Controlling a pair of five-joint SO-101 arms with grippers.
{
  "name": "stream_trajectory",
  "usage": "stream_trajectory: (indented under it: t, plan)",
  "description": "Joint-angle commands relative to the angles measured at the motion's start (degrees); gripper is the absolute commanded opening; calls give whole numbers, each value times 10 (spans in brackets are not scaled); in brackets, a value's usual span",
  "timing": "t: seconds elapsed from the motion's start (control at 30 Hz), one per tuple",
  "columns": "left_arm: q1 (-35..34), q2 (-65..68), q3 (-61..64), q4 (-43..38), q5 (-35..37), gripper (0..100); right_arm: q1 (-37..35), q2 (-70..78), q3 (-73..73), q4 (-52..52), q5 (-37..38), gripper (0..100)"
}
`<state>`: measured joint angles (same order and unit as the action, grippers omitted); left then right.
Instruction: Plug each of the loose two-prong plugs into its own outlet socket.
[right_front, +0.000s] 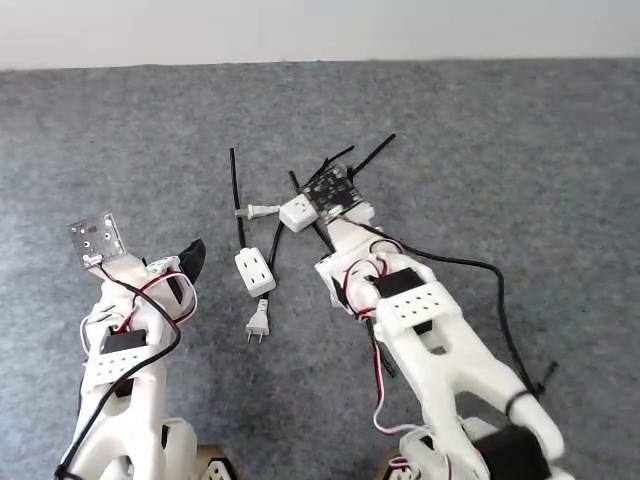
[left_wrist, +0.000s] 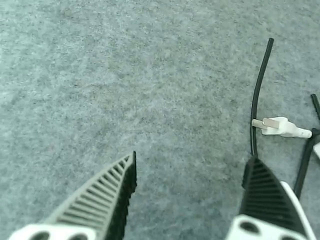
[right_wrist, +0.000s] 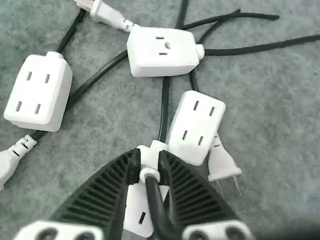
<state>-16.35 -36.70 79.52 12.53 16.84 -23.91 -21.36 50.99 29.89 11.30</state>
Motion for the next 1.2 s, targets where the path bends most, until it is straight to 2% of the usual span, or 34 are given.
stream_trajectory:
  t: [0.0,0.17,0.33,0.57,0.7,0.93,1.07,1.17]
  plan:
    - [-1,-8,-7,-13,1,323,15,-69,-34,39,-12,8]
    - [-1,-8,-7,-14,1,323,55,-149,-52,87,-12,8]
    - [-1,-8,-7,-14,1,323,146,-224,-110,169,-11,8]
    - [0,-8,-7,-15,1,323,329,-305,-171,248,7,8]
    - [0,-8,-7,-15,1,323,463,-335,-177,259,38,8]
    - [0,-8,-7,-15,1,323,716,-337,-167,240,81,8]
    - [0,-8,-7,-15,1,323,843,-318,-103,149,116,8]
    - [0,-8,-7,-15,1,323,915,-293,-38,34,132,8]
